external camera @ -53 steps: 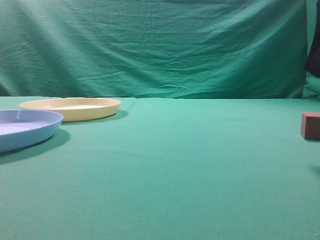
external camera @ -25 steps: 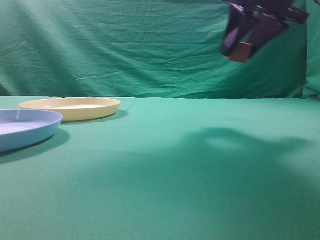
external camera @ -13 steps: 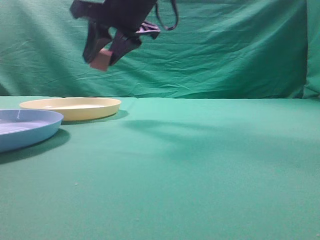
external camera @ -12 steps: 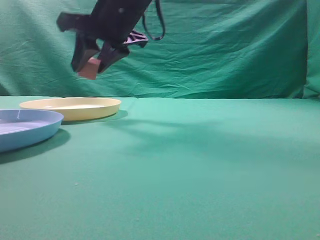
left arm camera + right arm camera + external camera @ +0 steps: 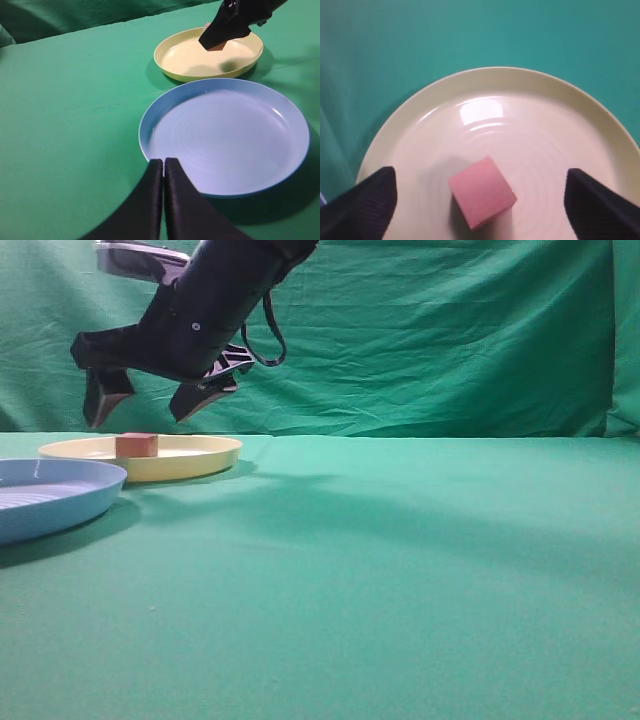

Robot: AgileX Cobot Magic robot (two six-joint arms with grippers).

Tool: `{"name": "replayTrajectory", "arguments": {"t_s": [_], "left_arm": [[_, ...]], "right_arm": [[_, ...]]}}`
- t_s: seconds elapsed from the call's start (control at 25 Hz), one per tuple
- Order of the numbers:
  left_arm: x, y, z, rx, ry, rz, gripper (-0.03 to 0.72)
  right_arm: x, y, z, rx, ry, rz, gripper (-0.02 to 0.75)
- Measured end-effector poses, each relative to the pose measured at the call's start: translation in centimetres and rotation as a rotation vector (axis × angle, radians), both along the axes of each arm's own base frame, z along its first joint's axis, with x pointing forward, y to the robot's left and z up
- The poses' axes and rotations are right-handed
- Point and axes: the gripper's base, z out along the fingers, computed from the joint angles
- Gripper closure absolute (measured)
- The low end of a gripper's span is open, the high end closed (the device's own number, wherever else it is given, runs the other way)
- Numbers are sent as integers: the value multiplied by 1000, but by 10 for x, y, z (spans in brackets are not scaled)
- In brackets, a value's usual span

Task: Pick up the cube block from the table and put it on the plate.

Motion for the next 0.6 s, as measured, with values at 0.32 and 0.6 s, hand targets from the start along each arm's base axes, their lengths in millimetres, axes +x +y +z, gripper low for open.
{"name": "replayTrajectory", "arguments": {"t_s": [0.32, 0.6], "left_arm": [[0, 0, 0, 0, 0, 0, 688], [0, 0, 0, 0, 0, 0, 688]], "right_arm": [[-16, -12, 44, -51, 68, 73, 279], [-42, -88, 161, -69, 251, 17, 738]]}}
